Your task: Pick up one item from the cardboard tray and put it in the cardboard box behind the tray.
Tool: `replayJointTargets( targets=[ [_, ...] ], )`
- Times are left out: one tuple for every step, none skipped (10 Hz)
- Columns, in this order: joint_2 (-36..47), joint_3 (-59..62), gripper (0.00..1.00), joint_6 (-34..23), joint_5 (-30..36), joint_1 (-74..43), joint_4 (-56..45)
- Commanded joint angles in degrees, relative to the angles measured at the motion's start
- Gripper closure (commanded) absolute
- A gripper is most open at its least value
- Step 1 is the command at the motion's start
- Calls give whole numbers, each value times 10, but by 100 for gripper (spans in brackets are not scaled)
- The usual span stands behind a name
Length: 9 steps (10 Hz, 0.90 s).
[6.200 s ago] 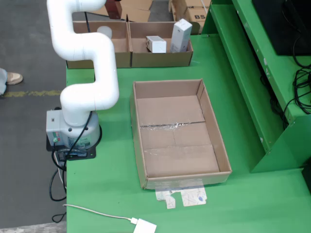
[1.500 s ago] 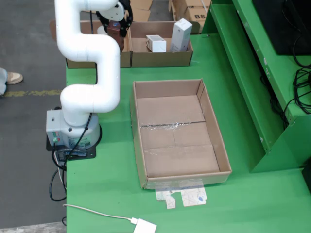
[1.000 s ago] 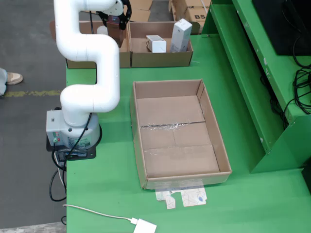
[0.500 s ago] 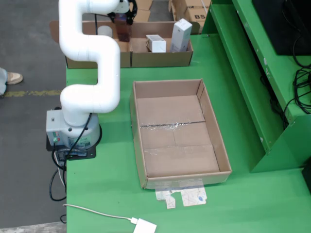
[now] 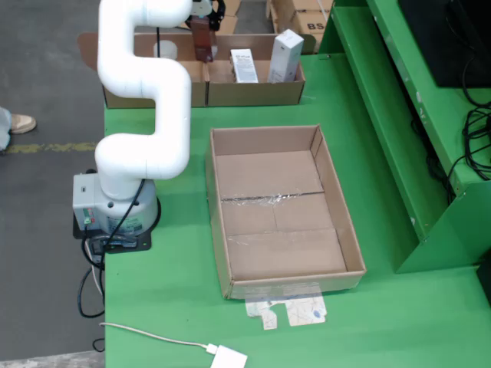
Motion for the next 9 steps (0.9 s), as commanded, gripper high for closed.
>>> replayJointTargets(
  targets=[
    [18, 12, 100, 4, 5, -1, 89],
    [18, 12, 100, 4, 5, -1, 89],
    [19, 12, 100, 4, 7, -4, 86],
    [19, 12, 100, 4, 7, -4, 86],
    [18, 12, 100, 5, 8, -4, 86],
    [18, 12, 100, 5, 8, -4, 86],
    [47, 12, 100, 18, 26, -4, 28],
    [47, 12, 100, 18, 26, -4, 28],
    [47, 12, 100, 18, 26, -4, 28]
  ],
)
